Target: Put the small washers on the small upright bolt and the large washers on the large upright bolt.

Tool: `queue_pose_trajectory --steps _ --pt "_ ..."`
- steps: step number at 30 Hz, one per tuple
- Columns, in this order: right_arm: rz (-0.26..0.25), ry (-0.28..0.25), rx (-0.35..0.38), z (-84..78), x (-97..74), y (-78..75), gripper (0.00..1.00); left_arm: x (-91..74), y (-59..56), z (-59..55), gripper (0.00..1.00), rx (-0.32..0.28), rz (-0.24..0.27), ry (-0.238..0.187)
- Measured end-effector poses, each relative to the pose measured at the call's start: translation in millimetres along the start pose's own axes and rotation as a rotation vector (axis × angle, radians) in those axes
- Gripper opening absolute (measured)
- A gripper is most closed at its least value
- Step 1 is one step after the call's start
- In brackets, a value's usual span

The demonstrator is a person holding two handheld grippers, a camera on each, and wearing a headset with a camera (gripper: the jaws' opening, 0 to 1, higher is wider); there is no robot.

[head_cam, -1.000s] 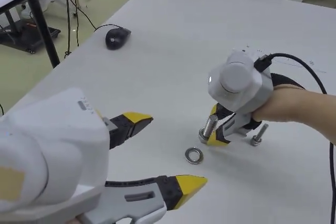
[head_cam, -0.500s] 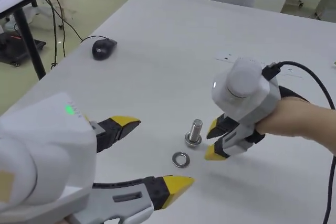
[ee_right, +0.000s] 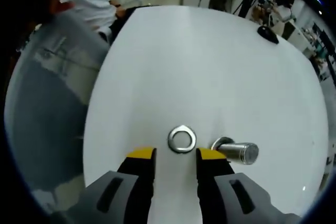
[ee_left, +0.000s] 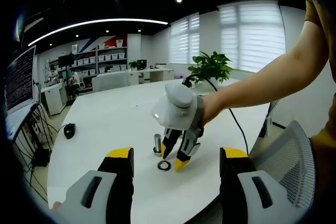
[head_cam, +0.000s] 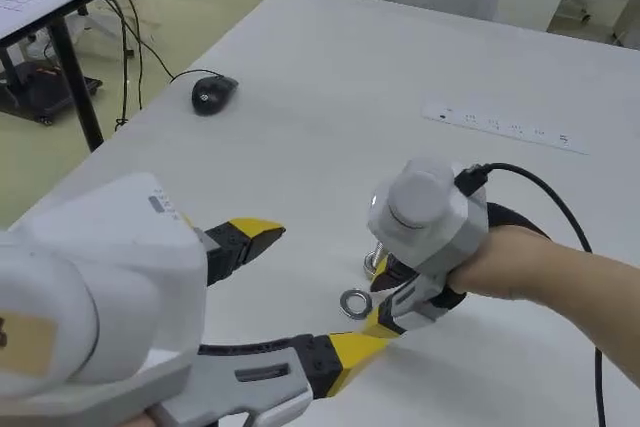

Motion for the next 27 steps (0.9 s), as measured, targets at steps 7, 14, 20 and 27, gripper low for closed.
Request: queue_pose_trajectory --steps 7,14,20,27 --pt "0.016 -0.008 0.004 5.6 5.5 -2.9 0.33 1.2 2.4 -0.5 0.66 -0.003 0.004 -0.002" --pt "0.025 0.004 -0.019 8.5 6.2 -3.3 0.27 1.8 3.9 -2.6 0.65 -0.006 0.008 0.005" --pt "0.030 0.019 -0.061 7.8 5.9 -2.6 0.24 0.4 5.1 -2.5 0.66 -0.007 0.017 0.004" --pt "0.031 0.022 -0.060 6.0 3.1 0.2 0.21 1.7 2.7 -2.0 0.65 -0.004 0.008 0.011"
Point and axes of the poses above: the centre of the closed fingertips' face, and the gripper's own axes: x roughly forward along the fingers, y roughly to its left, z roughly out of its top, the point moved 7 cm from there along -x, roughly backward along the fingers, and after that the axes turned 4 degrees about x, right-handed, at the moved point
